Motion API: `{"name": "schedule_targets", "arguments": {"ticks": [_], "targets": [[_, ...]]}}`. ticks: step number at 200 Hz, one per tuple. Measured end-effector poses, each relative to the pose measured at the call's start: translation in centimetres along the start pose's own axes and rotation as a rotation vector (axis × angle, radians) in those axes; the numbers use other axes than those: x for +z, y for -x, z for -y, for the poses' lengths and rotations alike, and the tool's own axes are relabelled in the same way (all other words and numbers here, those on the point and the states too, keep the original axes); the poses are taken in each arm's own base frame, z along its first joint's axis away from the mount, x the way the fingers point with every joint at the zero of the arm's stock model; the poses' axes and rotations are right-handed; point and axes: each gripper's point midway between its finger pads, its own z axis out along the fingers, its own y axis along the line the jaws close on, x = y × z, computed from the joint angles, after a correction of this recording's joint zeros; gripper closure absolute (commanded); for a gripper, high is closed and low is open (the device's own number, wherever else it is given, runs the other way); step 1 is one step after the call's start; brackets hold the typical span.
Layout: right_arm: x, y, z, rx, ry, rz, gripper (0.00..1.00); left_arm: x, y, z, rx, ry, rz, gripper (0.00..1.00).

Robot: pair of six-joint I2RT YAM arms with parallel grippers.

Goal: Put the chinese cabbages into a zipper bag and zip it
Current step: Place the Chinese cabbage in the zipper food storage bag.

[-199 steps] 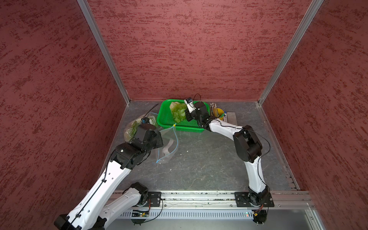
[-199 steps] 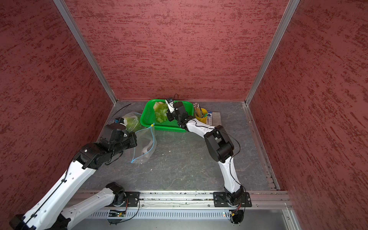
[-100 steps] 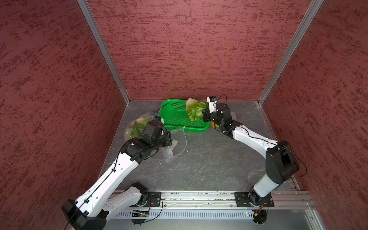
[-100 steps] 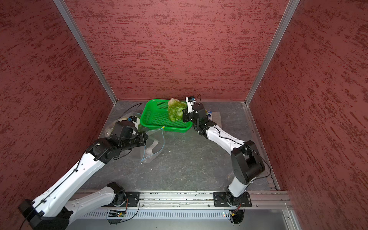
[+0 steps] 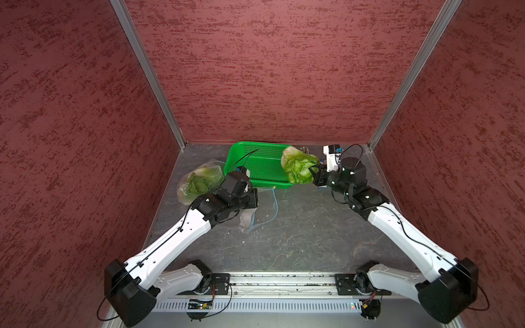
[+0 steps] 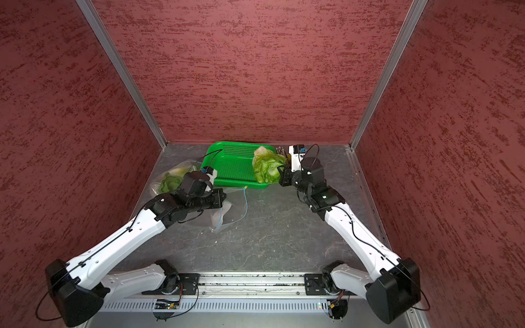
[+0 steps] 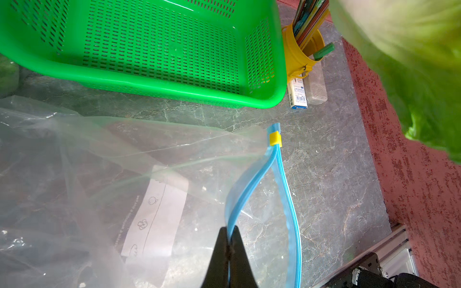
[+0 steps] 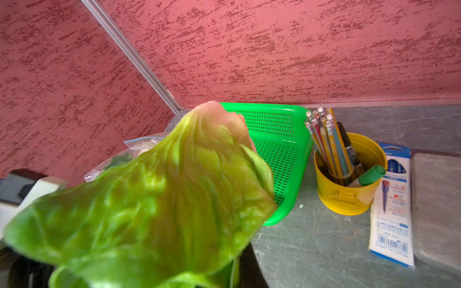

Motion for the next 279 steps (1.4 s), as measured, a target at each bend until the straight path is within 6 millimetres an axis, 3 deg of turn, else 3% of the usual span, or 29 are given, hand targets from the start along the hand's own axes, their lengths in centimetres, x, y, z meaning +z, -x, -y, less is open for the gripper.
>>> {"name": "schedule_targets", "arguments": {"ticks": [51, 84, 123, 161, 229, 279], "targets": [[-3.8, -2.4, -2.9, 0.026, 0.139, -0.107, 0.96, 1.6, 0.0, 0.6, 0.003, -0.018, -0.014, 1.00], [-5.2, -3.9, -4.7, 0.048, 0.240, -0.170, 0.95, 1.7, 0.1, 0.9, 0.006, -0.030, -0.007, 1.00], [-4.9, -7.6, -4.9, 0.101, 0.303, -0.291, 0.94, 1.7, 0.1, 1.3, 0.012, -0.039, -0.002, 1.00], [-4.4, -10.0, -5.1, 0.131, 0.329, -0.374, 0.94, 1.8, 0.2, 1.2, 0.013, -0.035, 0.001, 1.00], [-4.6, -12.0, -5.9, 0.101, 0.353, -0.452, 0.92, 1.4, 1.4, 1.7, 0.015, -0.037, 0.036, 1.00], [-4.4, -12.3, -6.5, 0.079, 0.367, -0.478, 0.92, 1.1, 1.4, 2.3, 0.037, -0.056, 0.035, 1.00]]}}
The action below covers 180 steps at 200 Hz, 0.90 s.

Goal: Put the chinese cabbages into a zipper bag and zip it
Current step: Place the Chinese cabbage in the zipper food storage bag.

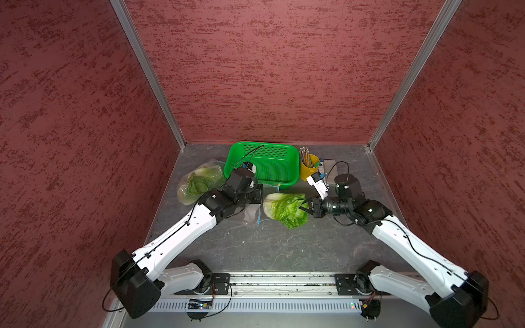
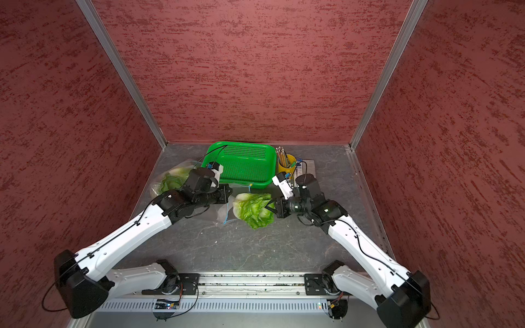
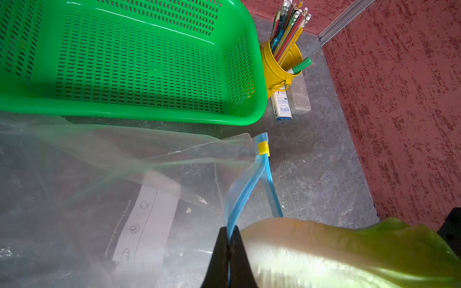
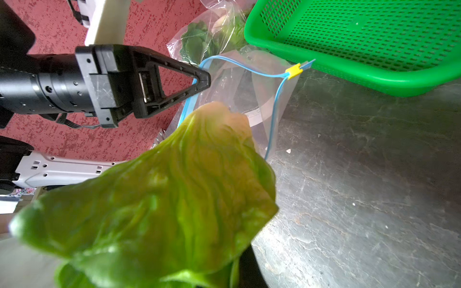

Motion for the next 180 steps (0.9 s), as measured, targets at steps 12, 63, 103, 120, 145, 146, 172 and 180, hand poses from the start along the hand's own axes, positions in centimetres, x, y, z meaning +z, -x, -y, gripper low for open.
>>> {"name": "schedule_targets", "arguments": {"ticks": [12, 63, 103, 120, 145, 146, 172, 180], "targets": [[0.6, -0.2, 0.5, 0.012, -0.009, -0.018, 0.92, -0.1, -0.1, 0.4, 0.008, -0.015, -0.004, 1.00], [2.2, 1.2, 0.7, 0.031, -0.024, -0.035, 0.82, -1.4, 0.2, 2.7, 0.040, -0.092, 0.009, 1.00], [3.8, 1.6, 0.8, 0.040, -0.013, -0.051, 0.68, -2.3, 0.5, 3.3, 0.041, -0.126, 0.024, 1.00], [4.6, 1.1, 1.3, 0.058, -0.021, -0.077, 0.63, -2.6, 0.6, 3.4, 0.041, -0.135, 0.030, 1.00], [4.7, 1.3, 1.1, 0.065, -0.024, -0.071, 0.47, -3.1, 0.8, 3.5, 0.035, -0.140, 0.045, 1.00], [4.7, 1.3, 1.1, 0.068, -0.025, -0.070, 0.46, -3.2, 0.8, 3.5, 0.033, -0.141, 0.046, 1.00], [3.4, 3.4, 0.2, 0.037, -0.052, 0.006, 0.35, -4.1, 1.4, 3.6, 0.006, -0.146, 0.078, 1.00], [2.6, 4.3, 0.0, 0.025, -0.076, 0.041, 0.35, -4.4, 1.6, 3.6, -0.003, -0.148, 0.090, 1.00]]}}
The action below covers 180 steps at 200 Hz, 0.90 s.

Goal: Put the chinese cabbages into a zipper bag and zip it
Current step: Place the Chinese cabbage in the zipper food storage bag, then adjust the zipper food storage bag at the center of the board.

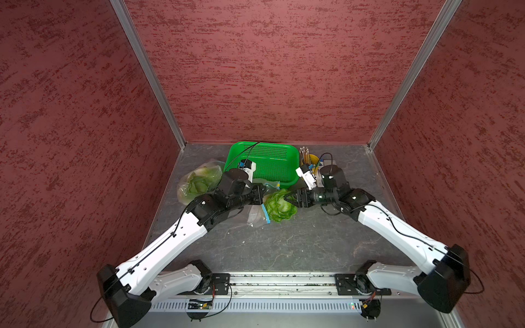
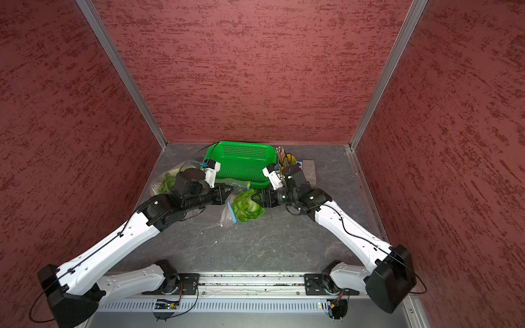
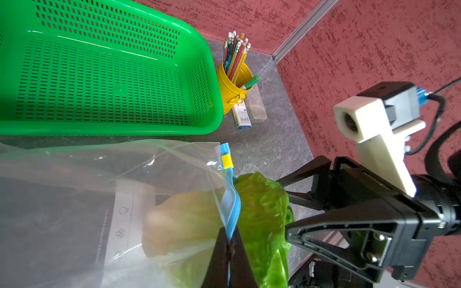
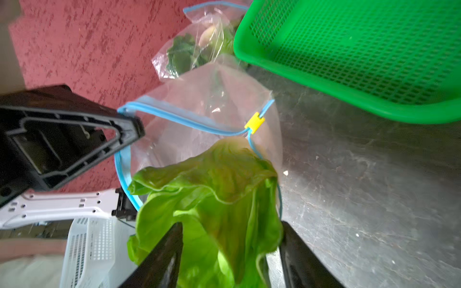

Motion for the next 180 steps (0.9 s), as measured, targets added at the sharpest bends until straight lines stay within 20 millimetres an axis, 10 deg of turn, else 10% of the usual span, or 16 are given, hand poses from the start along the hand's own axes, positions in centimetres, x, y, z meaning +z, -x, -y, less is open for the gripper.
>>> {"name": "schedule_targets", "arguments": {"ticks": [62, 114, 180], "targets": [[-4.3, 2.7, 1.5, 0.031, -0.209, 0.182, 0.36, -2.7, 2.2, -0.4, -0.066, 0.000, 0.116, 1.00], [0.9, -5.9, 7.4, 0.254, -0.256, 0.002, 0.40, -2.3, 2.4, -1.3, -0.117, 0.010, 0.136, 1.00], [5.0, -6.3, 3.2, 0.361, 0.044, -0.001, 0.42, -1.0, 1.0, -2.3, -0.178, 0.009, 0.107, 1.00]]}}
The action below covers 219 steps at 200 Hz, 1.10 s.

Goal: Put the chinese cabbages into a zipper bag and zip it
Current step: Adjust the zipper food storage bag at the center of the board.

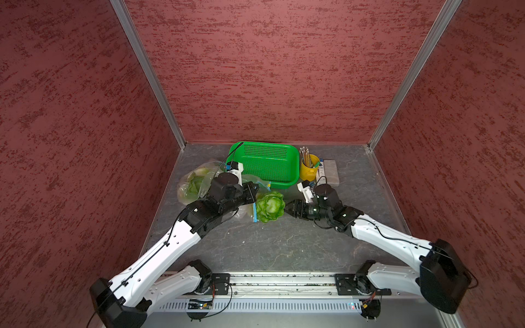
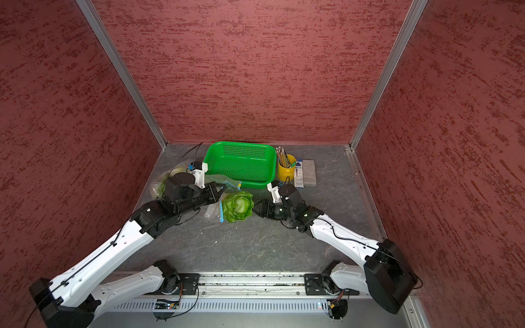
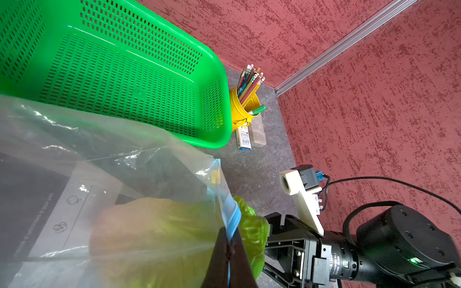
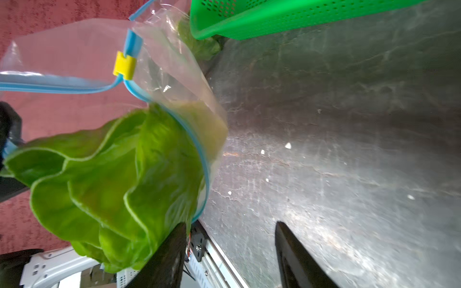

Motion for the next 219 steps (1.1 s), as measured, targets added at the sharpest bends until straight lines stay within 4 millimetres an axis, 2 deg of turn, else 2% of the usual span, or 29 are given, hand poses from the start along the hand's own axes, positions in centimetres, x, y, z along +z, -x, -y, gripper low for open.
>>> {"name": "schedule_targets", "arguments": {"ticks": [25, 45, 71, 106, 158, 200, 219], "targets": [[1.3, 0.3, -0.1, 0.032, 0.037, -0.004, 0.43, 0.2, 0.2, 0.2, -0.020, -0.022, 0.010, 1.00], [1.5, 0.4, -0.7, 0.039, 0.076, 0.000, 0.44, 0.4, 0.2, -0.2, -0.044, -0.023, 0.013, 1.00], [1.5, 0.5, -0.8, 0.052, 0.104, 0.019, 0.49, 0.5, 0.2, -0.5, -0.076, -0.031, 0.023, 1.00], [2.4, 0.0, 0.0, 0.101, 0.120, 0.010, 0.52, 0.2, 0.2, -0.2, -0.100, -0.053, 0.024, 1.00], [3.4, 0.5, -1.0, 0.117, 0.187, 0.022, 0.58, -0.3, 0.8, 0.3, -0.132, -0.097, 0.047, 1.00], [4.2, 0.1, -1.6, 0.117, 0.219, 0.005, 0.73, -0.1, 0.5, 0.4, -0.155, -0.115, 0.032, 1.00], [4.4, 0.1, -1.5, 0.116, 0.217, 0.006, 0.83, -0.2, 0.6, 0.5, -0.159, -0.122, 0.030, 1.00]]}}
